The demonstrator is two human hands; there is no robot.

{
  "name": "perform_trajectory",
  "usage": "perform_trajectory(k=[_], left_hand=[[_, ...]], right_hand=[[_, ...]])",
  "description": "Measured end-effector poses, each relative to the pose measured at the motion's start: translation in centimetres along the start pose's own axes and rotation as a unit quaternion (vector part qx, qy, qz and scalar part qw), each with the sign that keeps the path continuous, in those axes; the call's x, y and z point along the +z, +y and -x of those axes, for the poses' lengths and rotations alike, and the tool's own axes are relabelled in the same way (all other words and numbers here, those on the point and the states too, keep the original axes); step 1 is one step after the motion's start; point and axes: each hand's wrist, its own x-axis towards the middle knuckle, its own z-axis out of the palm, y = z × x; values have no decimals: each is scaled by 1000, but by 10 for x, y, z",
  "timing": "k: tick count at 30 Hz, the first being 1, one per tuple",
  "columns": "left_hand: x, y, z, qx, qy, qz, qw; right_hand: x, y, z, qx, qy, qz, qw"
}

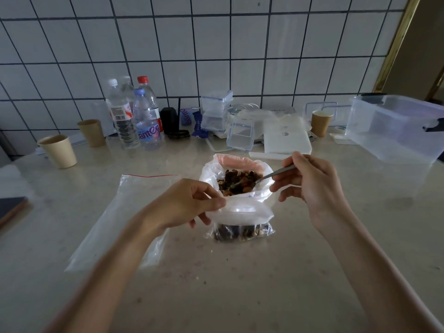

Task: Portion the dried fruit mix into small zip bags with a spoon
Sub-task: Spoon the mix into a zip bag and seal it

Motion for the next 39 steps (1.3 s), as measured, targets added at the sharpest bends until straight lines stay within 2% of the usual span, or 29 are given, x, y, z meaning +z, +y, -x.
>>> perform_trajectory(k=[4,7,13,17,20,25,30,33,35,37,39], left_hand=[[-1,-2,-2,14,-2,22,1000],[0,-4,-3,12,-7,39,999],[-2,-5,-4,30,-11,50,998],[0,-4,-3,49,-30,65,996],[-2,-5,-3,49,-41,71,995],[-2,-8,-7,35,-13,22,999],[-2,-8,-12,11,69,-15,997],[0,-16,-21,22,195,-59,979],[4,-22,-31,22,269,-67,960],[8,-25,-42,6,282,-56,958],[12,-26,-51,-15,262,-68,963]], right_hand=[[-5,3,-3,-25,-39,98,994],[-5,5,-2,-93,-67,170,979],[-6,-1,9,-320,-80,310,892],[-4,-4,14,-393,-77,364,841],[0,-6,17,-413,-68,341,842],[1,-4,12,-344,-4,193,919],[-5,7,-3,-146,67,93,983],[-7,15,-13,-20,77,34,996],[-7,20,-16,16,75,28,997],[-7,23,-16,19,72,61,995],[-6,26,-16,5,66,117,991]])
